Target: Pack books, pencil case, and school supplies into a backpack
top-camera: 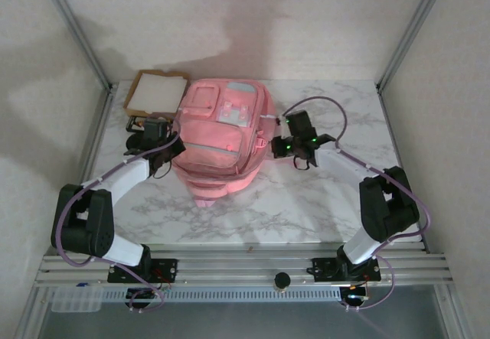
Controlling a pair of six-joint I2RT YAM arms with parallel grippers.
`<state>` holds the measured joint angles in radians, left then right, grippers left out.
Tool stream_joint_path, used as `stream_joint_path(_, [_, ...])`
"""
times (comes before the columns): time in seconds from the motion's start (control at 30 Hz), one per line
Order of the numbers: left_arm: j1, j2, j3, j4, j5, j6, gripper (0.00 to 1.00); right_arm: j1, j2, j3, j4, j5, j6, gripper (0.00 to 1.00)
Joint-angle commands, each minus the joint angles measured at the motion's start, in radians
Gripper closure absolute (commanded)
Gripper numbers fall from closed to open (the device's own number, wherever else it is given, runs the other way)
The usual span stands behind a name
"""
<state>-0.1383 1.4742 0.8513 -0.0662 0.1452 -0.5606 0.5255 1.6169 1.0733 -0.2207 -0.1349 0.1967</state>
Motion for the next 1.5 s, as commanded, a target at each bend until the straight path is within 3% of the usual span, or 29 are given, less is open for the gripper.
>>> stream_joint_path(0.0, [0.031,0.008,0.059,-0.051,-0.018,-0.036,0.81,0.082,0.032,-0.003,0.021,-0.067,-0.050,0.81])
stream_joint_path(0.03, [0.031,-0.011,0.060,-0.059,-0.001,-0.053,0.68,0.085,0.046,-0.006,0.034,-0.101,-0.041,0.76])
stream_joint_path(0.1, [0.031,-0.054,0.040,-0.057,0.026,-0.099,0.53,0.113,0.080,0.020,0.024,-0.117,-0.053,0.73])
stream_joint_path(0.23, [0.025,-0.140,-0.010,-0.084,0.038,-0.201,0.41,0.164,0.155,0.095,-0.010,-0.060,-0.061,0.67])
stream_joint_path(0.37, [-0.030,-0.221,-0.086,-0.037,0.067,-0.305,0.38,0.190,0.230,0.126,-0.034,-0.020,-0.063,0.63])
stream_joint_path(0.63, [-0.103,-0.244,-0.108,-0.019,0.039,-0.365,0.38,0.247,0.245,0.204,-0.061,0.063,-0.101,0.58])
stream_joint_path(0.83, [-0.151,-0.254,-0.161,0.008,0.010,-0.441,0.37,0.258,0.252,0.205,-0.032,0.014,-0.085,0.58])
stream_joint_path(1.07, [-0.233,-0.221,-0.255,0.152,-0.044,-0.701,0.33,0.257,0.240,0.211,-0.023,-0.009,-0.008,0.56])
stream_joint_path(1.23, [-0.268,-0.130,-0.213,0.210,-0.068,-0.758,0.33,0.255,0.221,0.160,0.054,-0.058,0.070,0.51])
stream_joint_path(1.47, [-0.307,-0.068,-0.211,0.241,-0.132,-0.877,0.47,0.248,0.184,0.133,0.161,-0.057,0.122,0.51])
